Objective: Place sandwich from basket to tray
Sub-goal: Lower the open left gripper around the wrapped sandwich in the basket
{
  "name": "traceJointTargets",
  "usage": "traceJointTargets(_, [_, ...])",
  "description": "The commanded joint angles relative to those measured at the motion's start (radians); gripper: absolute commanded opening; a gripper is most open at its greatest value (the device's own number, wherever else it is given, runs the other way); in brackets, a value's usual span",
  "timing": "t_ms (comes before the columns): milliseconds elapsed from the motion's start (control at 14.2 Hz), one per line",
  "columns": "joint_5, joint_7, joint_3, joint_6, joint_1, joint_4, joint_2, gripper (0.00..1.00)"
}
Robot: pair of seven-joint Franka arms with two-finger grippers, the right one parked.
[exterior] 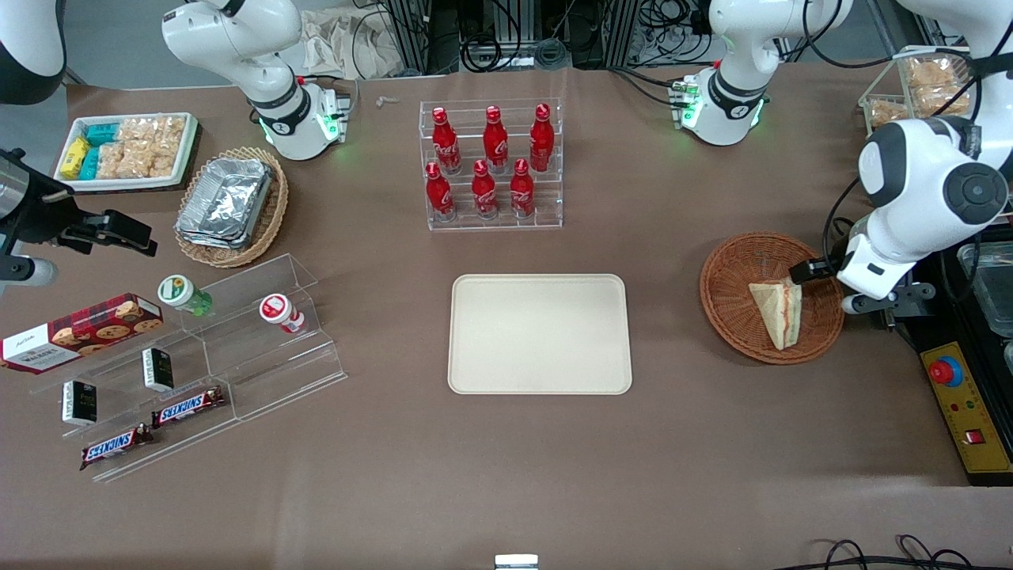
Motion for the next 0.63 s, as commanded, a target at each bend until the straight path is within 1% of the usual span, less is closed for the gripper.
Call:
traceJointTargets(0, [-0.001, -0.071, -0.007, 0.067, -0.007, -0.010, 0.060, 1.00])
traceJointTargets(352, [-0.004, -0.117, -0.015, 0.130, -0.009, -0.009, 0.120, 1.00])
traceJointTargets(562, [-0.004, -0.144, -0.015, 0.153, -0.029, -0.007, 0.142, 1.00])
